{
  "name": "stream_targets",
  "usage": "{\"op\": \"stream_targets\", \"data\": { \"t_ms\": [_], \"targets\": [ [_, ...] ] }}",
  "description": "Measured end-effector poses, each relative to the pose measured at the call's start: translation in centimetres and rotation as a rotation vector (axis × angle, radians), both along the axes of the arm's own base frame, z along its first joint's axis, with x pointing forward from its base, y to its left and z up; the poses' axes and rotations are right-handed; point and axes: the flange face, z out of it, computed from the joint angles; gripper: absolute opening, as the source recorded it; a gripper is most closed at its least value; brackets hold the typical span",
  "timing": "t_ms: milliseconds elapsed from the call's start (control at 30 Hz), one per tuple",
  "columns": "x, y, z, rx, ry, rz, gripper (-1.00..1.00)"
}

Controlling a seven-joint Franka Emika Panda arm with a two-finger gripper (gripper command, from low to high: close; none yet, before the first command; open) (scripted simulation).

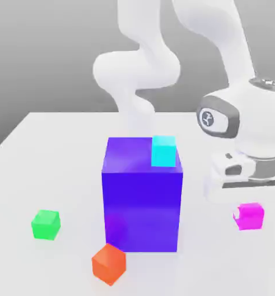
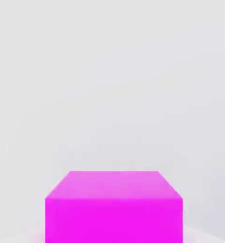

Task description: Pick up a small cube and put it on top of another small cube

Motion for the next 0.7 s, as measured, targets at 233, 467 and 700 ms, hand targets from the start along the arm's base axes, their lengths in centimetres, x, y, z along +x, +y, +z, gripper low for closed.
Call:
{"op": "stream_targets", "data": {
  "t_ms": [233, 467, 700],
  "targets": [
    [3.4, -17.0, 1.3, -0.033, 0.001, -0.390, -1.00],
    [-7.3, -41.7, 2.9, -0.010, 0.049, -1.121, -1.00],
    [-10.7, -41.4, -1.8, 0.032, 0.082, -1.246, -1.00]
  ]
}}
